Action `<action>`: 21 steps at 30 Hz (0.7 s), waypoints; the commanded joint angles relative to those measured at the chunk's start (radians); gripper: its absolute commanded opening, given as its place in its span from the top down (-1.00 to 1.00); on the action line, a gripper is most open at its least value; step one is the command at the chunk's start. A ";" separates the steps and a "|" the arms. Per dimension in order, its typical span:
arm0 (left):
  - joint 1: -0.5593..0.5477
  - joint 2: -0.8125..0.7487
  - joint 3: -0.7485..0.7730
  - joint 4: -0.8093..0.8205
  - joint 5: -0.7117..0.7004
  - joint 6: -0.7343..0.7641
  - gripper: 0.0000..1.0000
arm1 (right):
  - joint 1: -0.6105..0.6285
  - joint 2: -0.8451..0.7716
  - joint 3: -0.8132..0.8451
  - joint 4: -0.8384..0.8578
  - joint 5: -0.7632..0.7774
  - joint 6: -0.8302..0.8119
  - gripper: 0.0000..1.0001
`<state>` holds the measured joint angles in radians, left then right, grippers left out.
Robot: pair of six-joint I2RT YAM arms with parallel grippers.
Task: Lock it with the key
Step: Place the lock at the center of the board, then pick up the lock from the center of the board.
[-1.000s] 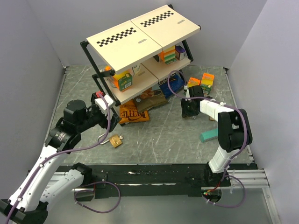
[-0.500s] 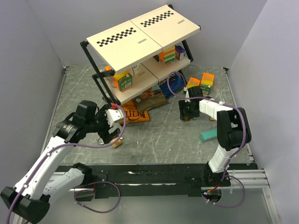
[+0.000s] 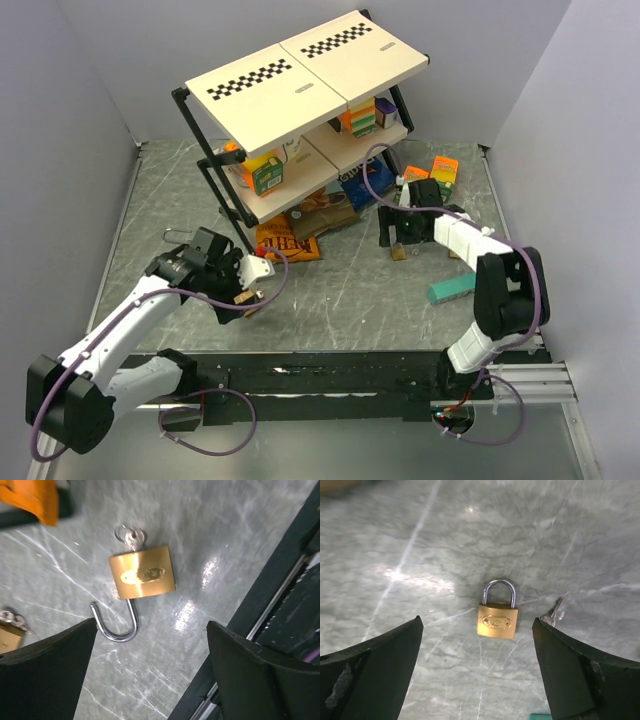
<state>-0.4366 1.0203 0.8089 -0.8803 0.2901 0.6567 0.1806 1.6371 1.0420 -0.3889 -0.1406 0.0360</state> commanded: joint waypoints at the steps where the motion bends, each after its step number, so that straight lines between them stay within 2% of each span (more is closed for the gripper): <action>1: -0.024 0.041 -0.060 0.102 -0.081 0.026 -0.93 | 0.003 -0.143 0.009 0.021 -0.028 -0.028 -0.98; 7: -0.060 0.125 -0.125 0.233 -0.123 -0.008 -0.95 | 0.022 -0.236 -0.008 0.005 -0.017 -0.093 -0.98; 18: -0.083 0.332 -0.134 0.354 -0.144 -0.071 -0.98 | 0.030 -0.329 -0.020 -0.033 -0.010 -0.143 -0.98; 21: -0.102 0.360 -0.145 0.368 -0.143 -0.086 -0.88 | 0.028 -0.338 -0.019 -0.041 0.001 -0.157 -0.98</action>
<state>-0.5159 1.3525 0.6769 -0.5636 0.1551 0.6022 0.2047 1.3605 1.0210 -0.4160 -0.1600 -0.0879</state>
